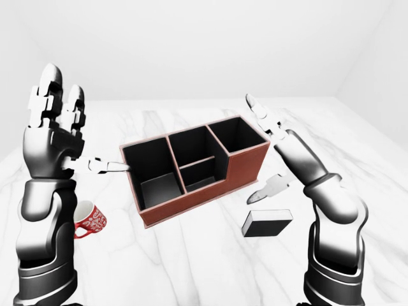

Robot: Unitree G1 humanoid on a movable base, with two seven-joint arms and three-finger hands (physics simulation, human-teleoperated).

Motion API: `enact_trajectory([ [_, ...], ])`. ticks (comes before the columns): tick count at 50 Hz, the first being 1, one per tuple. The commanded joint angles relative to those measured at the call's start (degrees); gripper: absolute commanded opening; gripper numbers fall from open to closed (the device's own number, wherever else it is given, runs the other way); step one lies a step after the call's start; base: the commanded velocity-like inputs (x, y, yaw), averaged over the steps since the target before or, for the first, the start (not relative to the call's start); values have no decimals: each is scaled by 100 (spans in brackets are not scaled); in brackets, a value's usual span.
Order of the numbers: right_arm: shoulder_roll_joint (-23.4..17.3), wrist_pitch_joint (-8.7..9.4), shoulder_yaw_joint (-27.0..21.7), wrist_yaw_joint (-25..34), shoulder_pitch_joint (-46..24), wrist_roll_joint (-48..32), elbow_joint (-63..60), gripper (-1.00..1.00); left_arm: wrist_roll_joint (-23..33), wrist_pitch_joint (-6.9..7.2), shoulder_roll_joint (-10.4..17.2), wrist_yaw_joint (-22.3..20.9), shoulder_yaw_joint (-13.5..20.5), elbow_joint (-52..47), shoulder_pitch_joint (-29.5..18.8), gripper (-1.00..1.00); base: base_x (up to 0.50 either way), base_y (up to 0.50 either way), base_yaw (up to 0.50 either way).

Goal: Pick up the book and place it in the left compartment of the caddy.

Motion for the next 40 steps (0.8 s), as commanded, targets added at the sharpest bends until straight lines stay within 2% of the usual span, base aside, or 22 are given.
enact_trajectory([
  [1,5,0,-44,0,80,-388,-271,100,-226,0,360,-467,539,-119,229,100,0,0,0],
  [10,-6,0,-197,0,172,-355,-491,100,-397,0,547,-558,837,-146,321,100,0,0,0],
  [15,-16,0,-141,0,144,-447,-615,100,-382,0,547,-512,853,-45,359,100,0,0,0],
  [20,-11,0,-370,0,324,-275,-1014,100,-331,0,545,-457,820,124,346,100,0,0,0],
  [27,201,0,-891,0,1080,-207,-1466,100,-297,0,540,-415,790,164,316,100,0,0,0],
  [33,457,0,-792,0,1261,-518,-1582,100,-286,0,528,-373,772,225,311,100,0,0,0],
  [40,776,0,-932,0,1615,-531,-1661,100,-107,0,577,-306,755,317,292,100,0,0,0],
])
